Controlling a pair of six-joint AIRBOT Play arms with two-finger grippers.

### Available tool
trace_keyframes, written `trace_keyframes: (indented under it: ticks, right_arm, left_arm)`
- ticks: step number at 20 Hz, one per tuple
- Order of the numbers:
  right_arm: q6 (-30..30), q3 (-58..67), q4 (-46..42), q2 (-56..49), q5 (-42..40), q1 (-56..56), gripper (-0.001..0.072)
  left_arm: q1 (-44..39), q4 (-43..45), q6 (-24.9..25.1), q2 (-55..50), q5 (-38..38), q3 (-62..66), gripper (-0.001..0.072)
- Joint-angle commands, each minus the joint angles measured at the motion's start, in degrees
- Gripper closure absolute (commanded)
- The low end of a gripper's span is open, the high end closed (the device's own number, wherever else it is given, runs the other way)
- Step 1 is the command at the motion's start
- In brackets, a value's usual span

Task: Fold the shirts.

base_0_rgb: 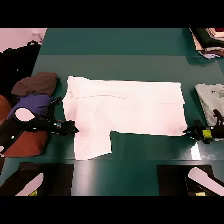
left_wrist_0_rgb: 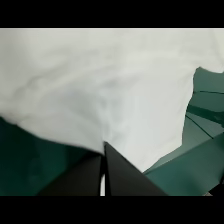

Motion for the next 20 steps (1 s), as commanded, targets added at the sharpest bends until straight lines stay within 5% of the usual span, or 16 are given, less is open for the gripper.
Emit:
trace_keyframes:
  ticks: [1, 5, 11, 15, 20]
  right_arm:
    - [-0.1, 3.5, -4.0, 0.7, -0.2, 6.3, 0.0697]
    - [0.2, 6.5, -11.8, 9.8, 6.5, 8.0, 0.0697]
    - [3.0, 6.7, -12.2, 24.6, 15.8, 5.4, 0.0698]
    - [6.1, 11.2, -12.2, 20.7, 12.9, 12.7, 0.0698]
    - [8.2, 25.2, -12.1, 3.6, 6.3, 20.5, 0.0697]
  left_arm:
    - [0.0, 4.3, -2.2, 1.9, -2.0, 0.7, 0.0685]
    - [0.0, 12.5, -8.4, 12.7, -10.6, 1.5, 0.0686]
    - [0.0, 5.9, -13.7, 23.9, -26.6, 3.1, 0.0684]
    - [0.0, 10.1, -11.0, 19.9, -14.0, 7.8, 0.0684]
    - [0.0, 15.0, -8.7, 2.0, 3.3, 16.7, 0.0683]
